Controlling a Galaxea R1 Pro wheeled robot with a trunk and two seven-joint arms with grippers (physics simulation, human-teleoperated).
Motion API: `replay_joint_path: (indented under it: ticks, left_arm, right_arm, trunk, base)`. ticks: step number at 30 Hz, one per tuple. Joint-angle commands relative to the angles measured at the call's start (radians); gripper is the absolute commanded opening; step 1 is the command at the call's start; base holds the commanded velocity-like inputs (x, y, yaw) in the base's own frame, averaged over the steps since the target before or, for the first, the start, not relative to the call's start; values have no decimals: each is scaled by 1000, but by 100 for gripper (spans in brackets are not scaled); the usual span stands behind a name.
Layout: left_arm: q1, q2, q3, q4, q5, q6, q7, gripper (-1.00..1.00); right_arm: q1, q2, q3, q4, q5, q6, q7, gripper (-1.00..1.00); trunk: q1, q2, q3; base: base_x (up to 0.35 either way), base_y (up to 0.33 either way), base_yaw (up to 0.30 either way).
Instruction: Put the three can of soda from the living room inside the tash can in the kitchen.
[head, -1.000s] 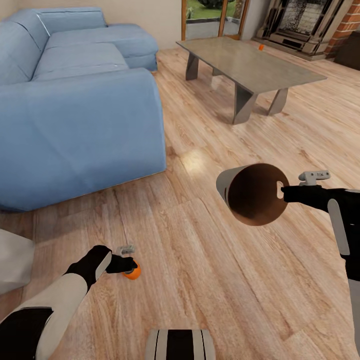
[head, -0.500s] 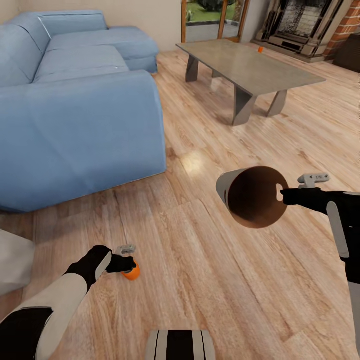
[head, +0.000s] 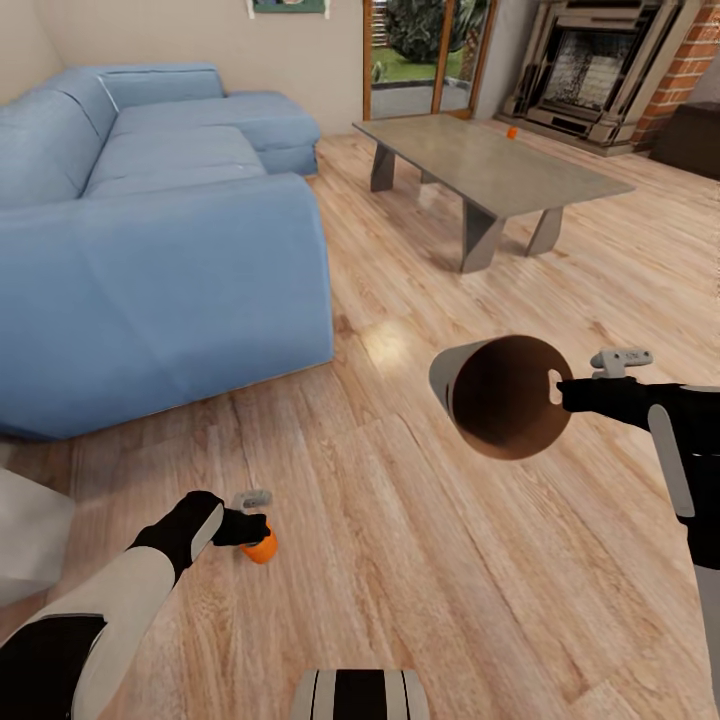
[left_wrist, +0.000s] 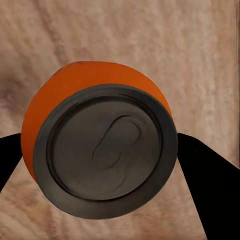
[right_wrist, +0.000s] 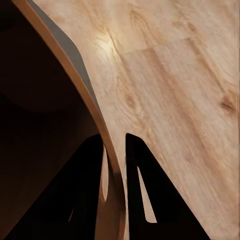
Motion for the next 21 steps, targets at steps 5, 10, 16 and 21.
replay_joint_path:
  ticks: [5, 10, 16, 21]
  left_arm:
    - [0, 0, -1, 0, -1, -1, -1, -100]
    - [0, 2, 0, -8, 3, 1, -20, -100]
    - [22, 8, 4, -37, 32, -7, -78, -100]
    - [34, 8, 4, -66, 40, -7, -78, -100]
  right_arm:
    - [4, 0, 1, 0, -18, 2, 2, -100]
    - [11, 0, 1, 0, -19, 2, 3, -100]
    - [39, 22, 25, 39, 16, -25, 17, -100]
    - [71, 43, 57, 96, 60, -57, 32, -100]
  trunk:
    - [-2, 1, 20]
    - [-5, 2, 39]
    - [-5, 3, 46]
    - [-5, 3, 46]
  base:
    - [0, 0, 0]
    - [0, 0, 0]
    - [0, 0, 0]
    - [0, 0, 0]
